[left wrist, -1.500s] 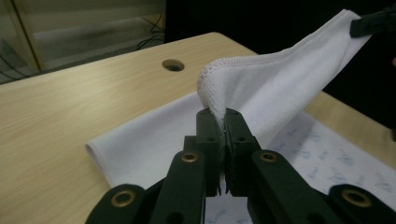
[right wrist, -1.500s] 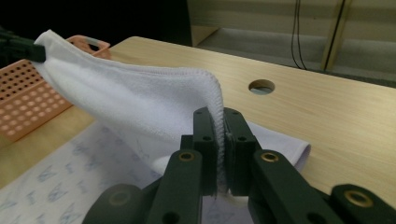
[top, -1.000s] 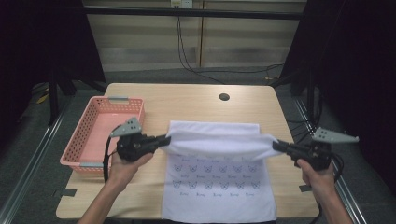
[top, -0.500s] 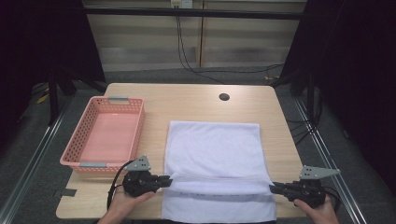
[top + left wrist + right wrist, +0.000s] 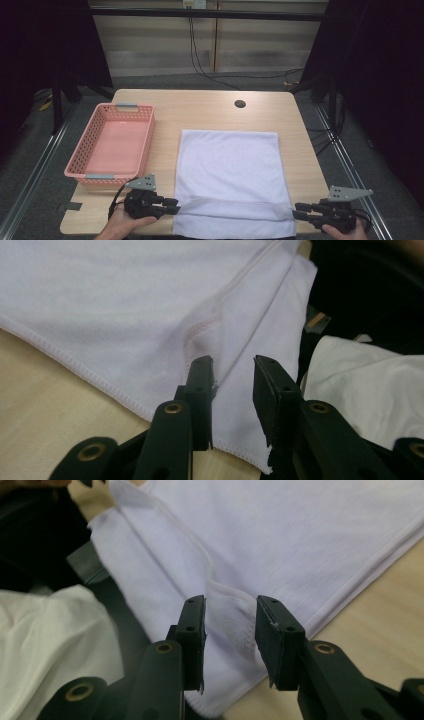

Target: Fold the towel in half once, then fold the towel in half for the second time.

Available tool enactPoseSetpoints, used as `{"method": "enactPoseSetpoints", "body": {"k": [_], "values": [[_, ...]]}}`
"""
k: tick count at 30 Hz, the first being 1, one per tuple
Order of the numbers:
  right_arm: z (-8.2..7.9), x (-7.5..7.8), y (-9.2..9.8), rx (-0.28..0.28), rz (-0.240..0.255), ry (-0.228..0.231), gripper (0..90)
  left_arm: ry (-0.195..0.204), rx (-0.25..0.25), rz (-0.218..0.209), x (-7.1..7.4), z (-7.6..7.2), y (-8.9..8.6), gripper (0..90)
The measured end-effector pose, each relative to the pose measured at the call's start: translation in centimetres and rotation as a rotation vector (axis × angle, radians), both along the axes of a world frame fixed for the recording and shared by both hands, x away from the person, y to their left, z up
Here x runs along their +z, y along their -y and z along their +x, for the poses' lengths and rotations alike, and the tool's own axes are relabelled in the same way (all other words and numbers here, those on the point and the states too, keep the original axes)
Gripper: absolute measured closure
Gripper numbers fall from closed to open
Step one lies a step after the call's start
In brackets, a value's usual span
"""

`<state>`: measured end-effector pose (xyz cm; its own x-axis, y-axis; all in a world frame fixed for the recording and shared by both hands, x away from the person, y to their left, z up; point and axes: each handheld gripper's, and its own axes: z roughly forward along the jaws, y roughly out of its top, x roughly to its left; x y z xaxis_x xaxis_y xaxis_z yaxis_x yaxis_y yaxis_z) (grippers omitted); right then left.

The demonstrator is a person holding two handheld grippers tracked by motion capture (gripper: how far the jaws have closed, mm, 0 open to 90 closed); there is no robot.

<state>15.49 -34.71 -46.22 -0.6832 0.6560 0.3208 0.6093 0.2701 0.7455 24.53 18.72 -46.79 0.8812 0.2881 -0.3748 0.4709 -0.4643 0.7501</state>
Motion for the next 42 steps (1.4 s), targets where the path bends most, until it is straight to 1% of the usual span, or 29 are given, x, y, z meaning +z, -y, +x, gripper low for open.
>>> {"method": "enactPoseSetpoints", "body": {"k": [2, 3, 4, 5, 6, 7, 8, 9, 10, 11, 12, 13, 14, 15, 16, 17, 18, 19, 21, 24, 28, 29, 30, 32, 34, 36, 38, 40, 42], "values": [[0.7, 0.3, 0.3, -0.048, 0.011, 0.04, 64.0, 0.019, 0.076, 0.001, 0.3, 0.9, -0.1, 68.2], [1.3, 0.4, 0.4, -0.072, 0.021, 0.047, 65.2, 0.027, 0.097, -0.003, 0.4, 1.3, 0.0, 67.5], [2.4, 0.5, 0.3, -0.086, -0.005, 0.052, 65.5, 0.055, 0.135, -0.012, 0.6, 2.6, 0.8, 67.5], [2.4, 0.5, 0.3, -0.086, -0.005, 0.052, 65.5, 0.055, 0.135, -0.012, 0.6, 2.6, 0.8, 67.6], [3.1, 0.4, 0.2, -0.094, 0.003, 0.048, 65.3, 0.064, 0.147, 0.004, 0.6, 3.7, 1.5, 67.6], [4.1, 0.3, -0.1, -0.092, -0.007, 0.04, 65.2, 0.072, 0.16, 0.028, 0.6, 4.3, 1.9, 67.8], [5.5, -0.1, -0.8, -0.088, -0.061, 0.038, 63.1, 0.064, 0.169, 0.066, 0.0, 6.2, 2.9, 68.3], [5.5, -0.1, -0.8, -0.088, -0.061, 0.038, 63.1, 0.064, 0.169, 0.066, 0.0, 6.2, 2.9, 68.0], [7.2, -0.8, -1.8, -0.077, -0.091, 0.015, 59.3, 0.069, 0.206, 0.103, -0.8, 7.5, 3.7, 67.9], [7.2, -0.8, -1.8, -0.077, -0.091, 0.015, 59.3, 0.069, 0.206, 0.103, -0.8, 7.5, 3.7, 67.5], [7.9, -1.0, -2.2, -0.077, -0.11, 0.015, 58.2, 0.061, 0.217, 0.123, -1.6, 8.5, 4.2, 67.5], [9.1, -1.6, -3.1, -0.076, -0.152, 0.005, 57.4, 0.052, 0.221, 0.149, -2.1, 8.9, 4.5, 66.4], [9.8, -1.9, -3.5, -0.074, -0.174, 0.008, 56.5, 0.046, 0.221, 0.172, -2.5, 9.3, 4.5, 66.2], [10.3, -2.2, -3.9, -0.077, -0.187, 0.005, 56.3, 0.027, 0.225, 0.179, -3.0, 9.3, 4.7, 66.6], [10.8, -2.5, -4.2, -0.083, -0.209, 0.002, 56.7, 0.032, 0.225, 0.179, -3.1, 9.2, 4.7, 66.9], [11.1, -2.9, -4.4, -0.071, -0.224, 0.003, 58.3, 0.035, 0.221, 0.186, -3.1, 9.1, 4.7, 67.3], [11.2, -3.2, -4.6, -0.064, -0.255, -0.004, 58.3, 0.034, 0.223, 0.19, -3.1, 8.9, 4.7, 67.9], [11.0, -3.3, -4.6, -0.064, -0.255, 0.01, 58.3, 0.042, 0.223, 0.198, -3.0, 8.6, 4.7, 67.9], [10.7, -3.2, -4.4, -0.06, -0.246, -0.016, 58.4, 0.041, 0.205, 0.207, -2.9, 7.8, 4.8, 67.3], [9.7, -3.2, -3.8, -0.059, -0.238, -0.027, 59.1, 0.053, 0.173, 0.208, -2.9, 6.2, 5.0, 67.6], [8.1, -3.1, -2.9, -0.058, -0.228, -0.041, 61.6, 0.022, 0.139, 0.185, -2.9, 4.9, 5.2, 67.5], [7.9, -3.1, -2.7, -0.057, -0.225, -0.044, 61.7, -0.003, 0.134, 0.169, -3.0, 4.7, 5.1, 67.1], [7.5, -3.1, -2.6, -0.06, -0.219, -0.057, 61.7, -0.011, 0.137, 0.158, -3.0, 4.5, 5.1, 66.9], [6.8, -3.0, -2.4, -0.057, -0.221, -0.065, 61.9, 0.01, 0.123, 0.168, -3.0, 4.2, 5.3, 66.9], [6.0, -2.9, -2.2, -0.056, -0.212, -0.082, 62.3, -0.01, 0.124, 0.165, -3.0, 4.0, 5.3, 66.6], [5.7, -2.8, -2.1, -0.049, -0.217, -0.089, 62.3, -0.006, 0.1, 0.171, -2.9, 3.4, 5.3, 66.6], [5.3, -2.7, -2.2, -0.042, -0.226, -0.093, 62.1, -0.015, 0.091, 0.175, -2.8, 2.8, 5.2, 66.6], [4.9, -2.7, -2.4, -0.037, -0.231, -0.095, 62.1, 0.002, 0.082, 0.189, -2.7, 2.0, 5.2, 66.4], [4.7, -2.6, -2.3, -0.03, -0.219, -0.108, 62.1, 0.008, 0.082, 0.192, -2.6, 1.8, 5.3, 65.0]]}}
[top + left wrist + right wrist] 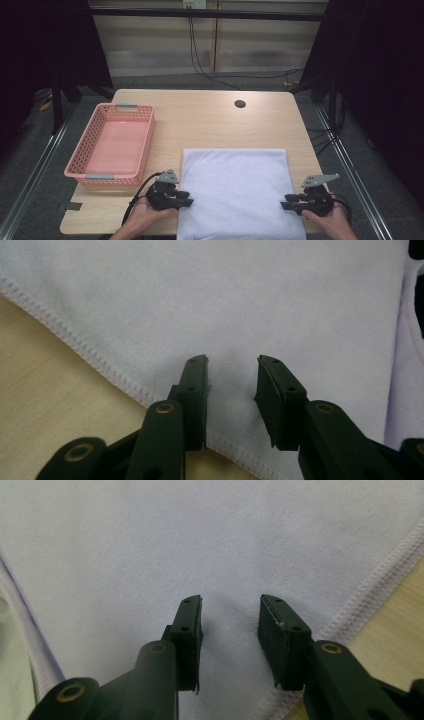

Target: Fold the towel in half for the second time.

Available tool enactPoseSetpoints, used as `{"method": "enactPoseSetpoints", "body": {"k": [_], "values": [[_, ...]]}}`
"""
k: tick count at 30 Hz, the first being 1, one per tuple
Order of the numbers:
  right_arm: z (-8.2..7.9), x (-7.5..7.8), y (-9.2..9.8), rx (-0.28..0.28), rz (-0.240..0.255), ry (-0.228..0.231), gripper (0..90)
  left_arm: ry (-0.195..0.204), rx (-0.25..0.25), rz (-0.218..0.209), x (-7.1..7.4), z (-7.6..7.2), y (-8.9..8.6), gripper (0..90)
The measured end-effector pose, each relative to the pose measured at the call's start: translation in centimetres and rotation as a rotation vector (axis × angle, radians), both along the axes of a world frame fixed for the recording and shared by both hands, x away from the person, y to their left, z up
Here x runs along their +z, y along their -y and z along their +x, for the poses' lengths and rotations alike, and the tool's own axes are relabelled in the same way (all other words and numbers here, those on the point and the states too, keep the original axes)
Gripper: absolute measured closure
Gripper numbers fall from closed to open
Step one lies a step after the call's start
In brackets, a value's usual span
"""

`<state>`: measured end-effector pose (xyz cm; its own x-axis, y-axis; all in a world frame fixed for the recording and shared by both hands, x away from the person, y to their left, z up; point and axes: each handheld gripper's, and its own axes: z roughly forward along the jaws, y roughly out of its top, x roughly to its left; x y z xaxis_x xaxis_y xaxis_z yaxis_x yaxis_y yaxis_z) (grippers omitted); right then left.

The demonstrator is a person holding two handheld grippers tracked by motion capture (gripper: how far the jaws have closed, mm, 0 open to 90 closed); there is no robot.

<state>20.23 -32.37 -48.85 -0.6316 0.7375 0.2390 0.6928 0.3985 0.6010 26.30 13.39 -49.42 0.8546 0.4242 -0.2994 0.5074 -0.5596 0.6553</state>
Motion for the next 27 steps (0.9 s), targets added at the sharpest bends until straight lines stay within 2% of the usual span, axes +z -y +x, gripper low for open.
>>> {"method": "enactPoseSetpoints", "body": {"k": [2, 4, 6, 7, 9, 11, 12, 13, 16, 17, 18, 20, 21, 22, 24, 25, 26, 27], "values": [[0.1, 0.0, -0.1, 0.005, -0.001, 0.005, 61.3, 0.0, 0.005, 0.005, 0.1, 0.4, 0.1, 65.0], [0.5, 0.3, -0.2, -0.013, -0.011, 0.037, 58.4, 0.01, 0.01, -0.011, 0.4, 0.9, 0.2, 62.8], [1.1, 0.7, -0.1, -0.026, 0.0, 0.073, 58.1, 0.044, 0.054, -0.021, 0.9, 2.1, 0.1, 61.6], [1.6, 1.0, 0.1, -0.046, 0.001, 0.102, 58.1, 0.044, 0.09, -0.051, 1.2, 3.0, 0.0, 61.4], [3.1, 1.4, 0.5, -0.087, 0.011, 0.139, 57.1, 0.049, 0.124, -0.072, 1.6, 4.6, 0.1, 60.1], [4.4, 1.5, 0.9, -0.117, 0.015, 0.158, 56.0, 0.066, 0.145, -0.059, 1.6, 6.1, 0.4, 58.5], [5.3, 1.6, 1.0, -0.125, 0.01, 0.166, 55.3, 0.071, 0.175, -0.068, 1.4, 7.2, 0.6, 57.2], [6.4, 1.7, 1.1, -0.14, 0.003, 0.183, 54.1, 0.058, 0.195, -0.066, 1.3, 8.1, 0.8, 56.5], [8.8, 1.9, 1.3, -0.176, -0.011, 0.203, 50.2, 0.101, 0.266, -0.066, 1.3, 9.9, 0.7, 52.0], [9.8, 2.0, 1.4, -0.187, -0.019, 0.214, 49.5, 0.086, 0.282, -0.071, 1.3, 10.4, 0.5, 50.5], [10.6, 2.0, 1.5, -0.189, -0.017, 0.214, 49.2, 0.086, 0.286, -0.065, 1.3, 10.8, 0.5, 49.7], [12.0, 1.8, 1.7, -0.199, -0.033, 0.216, 47.3, 0.111, 0.307, -0.066, 1.2, 11.2, 0.5, 49.4], [12.5, 1.6, 1.7, -0.203, -0.033, 0.213, 46.8, 0.115, 0.3, -0.065, 1.0, 11.5, 0.4, 49.7], [13.3, 1.2, 1.7, -0.214, -0.033, 0.209, 45.6, 0.121, 0.31, -0.034, 0.8, 11.8, 0.4, 49.7], [14.2, 0.6, 1.7, -0.218, -0.03, 0.194, 44.9, 0.099, 0.303, -0.038, 0.2, 12.2, 0.2, 45.7], [14.5, 0.4, 1.7, -0.218, -0.036, 0.192, 44.5, 0.108, 0.339, -0.029, -0.1, 12.5, 0.1, 46.4], [14.8, 0.0, 1.7, -0.221, -0.042, 0.193, 44.2, 0.095, 0.349, -0.051, -0.4, 12.8, -0.1, 44.2], [15.1, -0.2, 1.7, -0.217, -0.032, 0.178, 44.1, 0.086, 0.351, -0.05, -0.5, 13.0, -0.2, 43.6]]}}
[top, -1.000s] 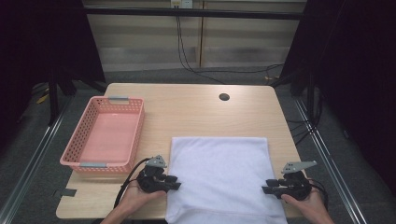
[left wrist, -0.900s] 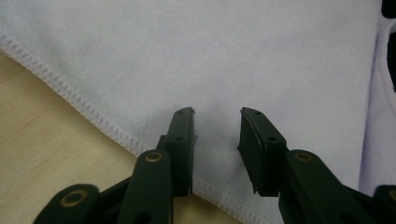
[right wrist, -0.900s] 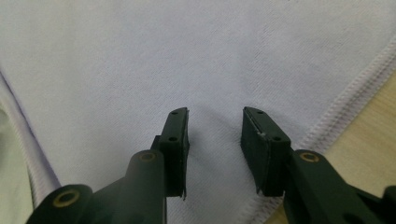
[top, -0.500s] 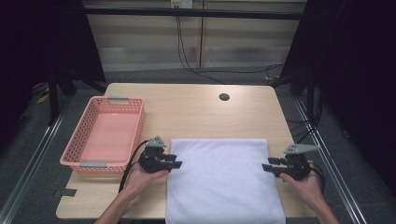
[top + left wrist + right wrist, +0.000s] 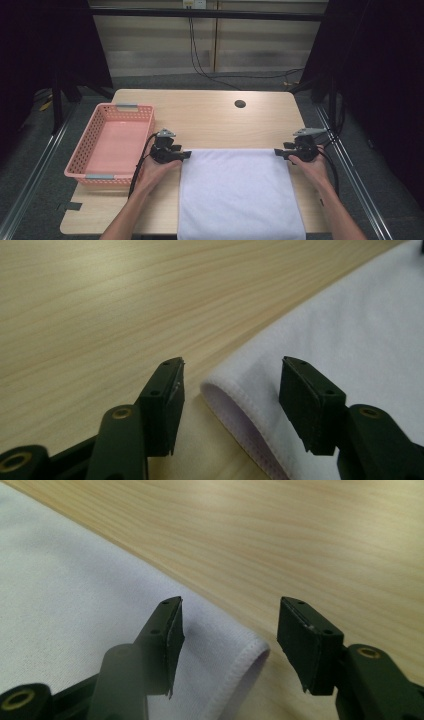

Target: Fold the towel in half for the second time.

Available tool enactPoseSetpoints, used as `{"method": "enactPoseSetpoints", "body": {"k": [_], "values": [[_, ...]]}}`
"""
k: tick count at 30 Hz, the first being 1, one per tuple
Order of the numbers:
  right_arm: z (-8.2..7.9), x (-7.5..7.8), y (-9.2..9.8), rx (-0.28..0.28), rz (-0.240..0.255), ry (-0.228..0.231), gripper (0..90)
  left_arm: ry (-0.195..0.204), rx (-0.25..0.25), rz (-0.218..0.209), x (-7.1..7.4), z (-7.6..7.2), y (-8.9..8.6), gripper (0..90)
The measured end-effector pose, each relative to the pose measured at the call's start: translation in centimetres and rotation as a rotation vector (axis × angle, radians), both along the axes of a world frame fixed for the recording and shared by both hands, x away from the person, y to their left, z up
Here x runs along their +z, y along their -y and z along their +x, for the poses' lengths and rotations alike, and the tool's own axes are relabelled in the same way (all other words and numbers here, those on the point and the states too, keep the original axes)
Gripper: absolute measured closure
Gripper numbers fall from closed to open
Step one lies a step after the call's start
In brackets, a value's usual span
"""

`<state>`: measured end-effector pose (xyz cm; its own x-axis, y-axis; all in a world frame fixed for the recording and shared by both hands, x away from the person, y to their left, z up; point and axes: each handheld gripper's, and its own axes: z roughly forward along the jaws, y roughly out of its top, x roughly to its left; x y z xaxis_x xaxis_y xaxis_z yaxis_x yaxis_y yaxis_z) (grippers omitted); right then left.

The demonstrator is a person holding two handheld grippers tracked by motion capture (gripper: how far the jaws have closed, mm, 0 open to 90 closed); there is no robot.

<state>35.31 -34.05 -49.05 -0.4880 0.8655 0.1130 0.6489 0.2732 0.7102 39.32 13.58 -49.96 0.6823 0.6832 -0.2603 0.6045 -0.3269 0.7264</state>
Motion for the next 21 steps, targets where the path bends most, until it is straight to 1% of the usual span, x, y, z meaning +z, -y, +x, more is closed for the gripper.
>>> {"method": "enactPoseSetpoints", "body": {"k": [1, 2, 3, 4, 5, 6, 7, 8, 9, 10, 11, 12, 13, 14, 15, 16, 17, 18, 20, 21], "values": [[0.2, -0.2, 0.0, 0.007, -0.002, -0.003, 43.8, 0.004, 0.01, 0.027, -0.2, 0.2, 0.0, 43.0], [0.3, -0.4, -0.1, 0.005, -0.008, -0.006, 43.9, 0.005, -0.002, 0.036, -0.3, 0.3, 0.0, 41.1], [0.3, -0.5, -0.2, 0.009, -0.006, -0.018, 44.0, 0.003, -0.009, 0.037, -0.4, 0.4, 0.0, 41.0], [0.4, -0.7, -0.3, 0.013, -0.009, -0.019, 44.4, 0.003, -0.008, 0.028, -0.6, 0.5, 0.2, 40.8], [0.5, -0.9, -0.4, 0.014, -0.017, -0.029, 44.5, 0.003, -0.017, 0.028, -0.6, 0.5, 0.3, 40.8], [0.5, -1.0, -0.4, 0.022, -0.021, -0.031, 44.5, 0.009, -0.015, 0.031, -0.6, 0.5, 0.5, 41.0], [0.6, -1.1, -0.4, 0.012, -0.032, -0.037, 44.5, 0.013, -0.032, 0.038, -0.6, 0.6, 0.6, 42.3], [0.6, -1.2, -0.4, 0.021, -0.035, -0.027, 45.7, 0.018, -0.038, 0.042, -0.7, 0.7, 0.8, 43.0], [0.6, -1.2, -0.4, 0.018, -0.035, -0.033, 46.2, 0.02, -0.035, 0.039, -0.7, 0.8, 1.0, 43.8], [0.6, -1.2, -0.4, 0.017, -0.026, -0.037, 47.7, 0.024, -0.046, 0.042, -0.7, 0.9, 1.1, 46.4], [0.6, -1.1, -0.3, 0.016, -0.022, -0.04, 54.6, 0.026, -0.077, 0.043, -0.7, 0.9, 1.2, 54.9], [0.7, -1.1, -0.2, 0.035, -0.003, -0.047, 60.9, 0.033, -0.111, 0.052, -0.7, 0.8, 1.5, 62.2], [0.6, -1.0, -0.2, 0.044, 0.005, -0.06, 65.9, 0.022, -0.135, 0.046, -0.7, 0.7, 1.6, 72.9], [0.6, -1.0, -0.2, 0.054, 0.012, -0.067, 71.1, 0.013, -0.142, 0.042, -0.7, 0.7, 1.7, 78.8], [0.5, -0.9, -0.2, 0.057, 0.009, -0.067, 77.7, 0.011, -0.144, 0.035, -0.5, 0.6, 1.6, 82.0], [0.4, -0.7, 0.0, 0.062, 0.025, -0.066, 81.5, 0.01, -0.143, 0.019, -0.2, 0.6, 1.5, 83.4], [0.3, -0.5, 0.1, 0.062, 0.041, -0.065, 83.0, 0.012, -0.135, -0.006, 0.3, 0.5, 1.2, 84.0], [0.1, 0.0, 0.3, 0.065, 0.057, -0.05, 84.0, 0.013, -0.127, -0.034, 0.7, 0.4, 1.1, 84.3], [0.0, 0.7, 0.6, 0.064, 0.087, -0.028, 84.5, 0.04, -0.12, -0.073, 2.0, 0.3, 0.7, 84.6], [-0.1, 1.4, 0.8, 0.064, 0.103, -0.007, 84.5, 0.051, -0.12, -0.084, 2.6, 0.2, 0.6, 84.6]]}}
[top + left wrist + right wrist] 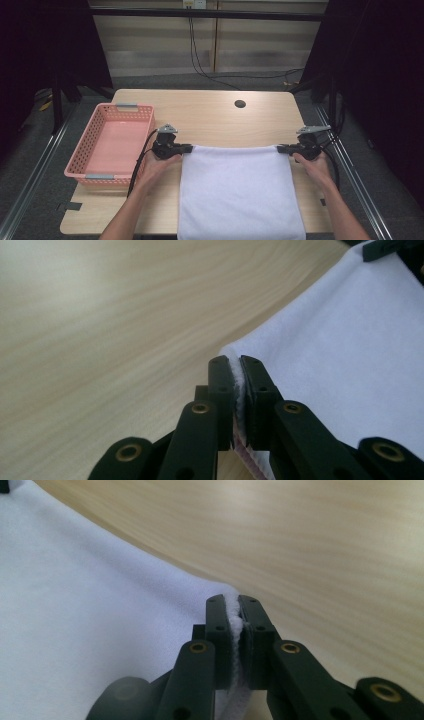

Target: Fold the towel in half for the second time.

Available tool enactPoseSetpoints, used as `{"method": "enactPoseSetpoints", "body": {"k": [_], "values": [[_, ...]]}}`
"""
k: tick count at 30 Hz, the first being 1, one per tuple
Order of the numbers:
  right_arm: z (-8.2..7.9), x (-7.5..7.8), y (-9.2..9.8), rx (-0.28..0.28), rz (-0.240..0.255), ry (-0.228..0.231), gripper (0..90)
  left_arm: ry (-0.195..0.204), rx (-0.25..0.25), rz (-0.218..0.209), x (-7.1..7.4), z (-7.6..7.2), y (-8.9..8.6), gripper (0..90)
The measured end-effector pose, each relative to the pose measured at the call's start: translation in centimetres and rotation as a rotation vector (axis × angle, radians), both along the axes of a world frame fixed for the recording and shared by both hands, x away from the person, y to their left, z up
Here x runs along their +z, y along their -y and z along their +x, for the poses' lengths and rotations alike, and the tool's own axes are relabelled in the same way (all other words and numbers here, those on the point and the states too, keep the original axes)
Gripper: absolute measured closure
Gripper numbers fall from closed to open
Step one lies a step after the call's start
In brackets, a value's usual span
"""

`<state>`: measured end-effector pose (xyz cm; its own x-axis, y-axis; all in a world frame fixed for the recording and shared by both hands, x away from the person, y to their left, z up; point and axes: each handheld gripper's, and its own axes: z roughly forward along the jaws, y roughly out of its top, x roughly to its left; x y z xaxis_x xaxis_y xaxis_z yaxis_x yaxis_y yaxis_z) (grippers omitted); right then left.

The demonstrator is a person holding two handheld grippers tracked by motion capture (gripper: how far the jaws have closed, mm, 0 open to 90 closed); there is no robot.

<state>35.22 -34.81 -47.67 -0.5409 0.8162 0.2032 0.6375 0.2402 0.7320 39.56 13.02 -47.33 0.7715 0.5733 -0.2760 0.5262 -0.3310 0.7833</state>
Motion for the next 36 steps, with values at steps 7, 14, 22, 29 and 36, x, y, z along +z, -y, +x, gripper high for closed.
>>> {"method": "enactPoseSetpoints", "body": {"k": [7, 14, 22, 29, 36], "values": [[0.8, 3.8, 0.3, -0.018, 0.064, 0.098, 84.4, 0.088, 0.022, -0.038, 4.1, 1.4, -0.6, 84.6], [3.4, 5.6, 0.5, -0.061, 0.081, 0.129, 84.3, 0.115, 0.071, -0.052, 5.7, 4.5, -0.2, 84.7], [2.9, 7.3, 0.9, -0.048, 0.126, 0.177, 84.5, 0.173, 0.024, -0.065, 7.7, 2.6, -0.6, 84.6], [-3.3, 7.7, 1.5, 0.019, 0.174, 0.207, 84.6, 0.204, -0.037, -0.105, 8.4, -3.2, -1.6, 84.6], [-9.2, 6.6, 1.1, 0.088, 0.164, 0.189, 84.0, 0.153, -0.084, -0.1, 5.9, -8.2, -2.8, 84.2]]}}
